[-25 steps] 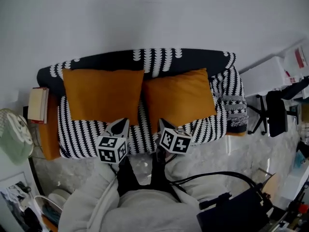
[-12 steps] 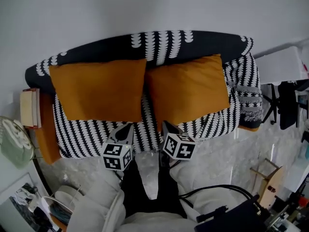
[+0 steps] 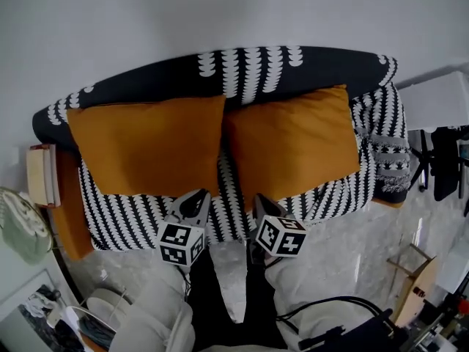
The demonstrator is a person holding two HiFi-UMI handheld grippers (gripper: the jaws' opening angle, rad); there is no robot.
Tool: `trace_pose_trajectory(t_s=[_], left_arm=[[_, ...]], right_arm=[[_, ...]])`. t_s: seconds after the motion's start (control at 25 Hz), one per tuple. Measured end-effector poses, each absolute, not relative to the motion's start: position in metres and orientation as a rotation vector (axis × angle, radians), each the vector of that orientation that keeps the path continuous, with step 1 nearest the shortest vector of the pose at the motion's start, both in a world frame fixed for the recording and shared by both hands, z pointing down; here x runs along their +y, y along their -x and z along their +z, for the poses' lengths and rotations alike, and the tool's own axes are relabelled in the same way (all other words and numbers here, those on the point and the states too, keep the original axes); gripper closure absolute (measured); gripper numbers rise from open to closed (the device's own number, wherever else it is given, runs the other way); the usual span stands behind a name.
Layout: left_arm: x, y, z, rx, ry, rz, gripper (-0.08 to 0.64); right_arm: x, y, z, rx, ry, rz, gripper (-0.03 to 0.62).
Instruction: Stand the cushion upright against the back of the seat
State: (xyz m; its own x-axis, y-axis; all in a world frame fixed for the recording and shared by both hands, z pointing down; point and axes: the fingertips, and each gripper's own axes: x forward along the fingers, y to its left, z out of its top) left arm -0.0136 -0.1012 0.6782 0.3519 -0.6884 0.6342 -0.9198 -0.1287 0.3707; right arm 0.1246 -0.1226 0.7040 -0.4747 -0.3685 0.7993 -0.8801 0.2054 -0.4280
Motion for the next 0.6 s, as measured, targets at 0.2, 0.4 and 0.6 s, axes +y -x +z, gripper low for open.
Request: trace_pose_trajectory(t_s=[0.2, 0.4, 0.6], left_arm=[[-0.112, 0.026, 0.705, -1.448, -1.89, 0.51, 0.451], [-0.122, 0.033, 0.723, -1.444, -1.927, 0.663, 0.39], [-0.13, 0.042, 0.754, -1.443, -1.918, 0.971, 0.342]], right_arm=[[-0.113, -0.131, 0.731, -1.909, -1.152, 1.286, 0.531], [-0.104, -0.132, 0.746, -1.885, -1.146, 1.331, 0.531], [-0.102, -0.132, 0.757, -1.879, -1.122, 1.337, 0.531]])
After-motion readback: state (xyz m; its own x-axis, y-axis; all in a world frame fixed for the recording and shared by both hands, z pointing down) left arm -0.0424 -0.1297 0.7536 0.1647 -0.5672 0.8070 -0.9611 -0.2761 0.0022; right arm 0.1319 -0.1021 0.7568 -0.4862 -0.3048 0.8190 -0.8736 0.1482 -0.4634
